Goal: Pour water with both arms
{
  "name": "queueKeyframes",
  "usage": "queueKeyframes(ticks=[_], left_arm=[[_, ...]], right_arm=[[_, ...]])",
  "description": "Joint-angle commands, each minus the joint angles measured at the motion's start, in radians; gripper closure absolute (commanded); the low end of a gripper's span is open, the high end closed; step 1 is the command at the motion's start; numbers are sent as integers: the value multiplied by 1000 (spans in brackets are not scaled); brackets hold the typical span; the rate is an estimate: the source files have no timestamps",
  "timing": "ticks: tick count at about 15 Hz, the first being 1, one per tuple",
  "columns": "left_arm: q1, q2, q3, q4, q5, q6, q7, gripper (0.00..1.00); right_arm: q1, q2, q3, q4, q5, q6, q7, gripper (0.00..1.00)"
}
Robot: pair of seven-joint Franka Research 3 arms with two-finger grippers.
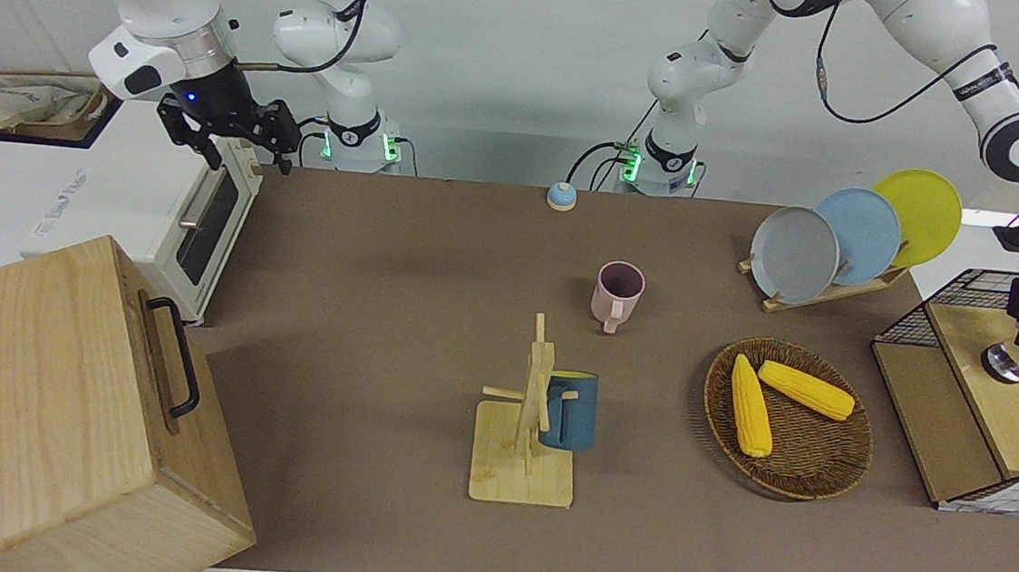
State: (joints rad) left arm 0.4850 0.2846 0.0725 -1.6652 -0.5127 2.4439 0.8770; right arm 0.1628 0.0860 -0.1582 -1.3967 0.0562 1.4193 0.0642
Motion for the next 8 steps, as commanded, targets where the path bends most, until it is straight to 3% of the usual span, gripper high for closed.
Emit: queueKeyframes(ticks=[1, 6, 8], left_arm=[[1, 18, 6, 41, -27, 0, 33, 4], [1, -1, 7, 41, -13, -31, 2, 0], [-17, -18, 61, 42, 9, -97, -32, 0]], right_arm=[[-2, -14, 0, -13, 4, 7, -7, 11], [-3, -14, 0, -13, 4, 7, -7, 11], [-3, -14, 0, -13, 4, 7, -7, 11]])
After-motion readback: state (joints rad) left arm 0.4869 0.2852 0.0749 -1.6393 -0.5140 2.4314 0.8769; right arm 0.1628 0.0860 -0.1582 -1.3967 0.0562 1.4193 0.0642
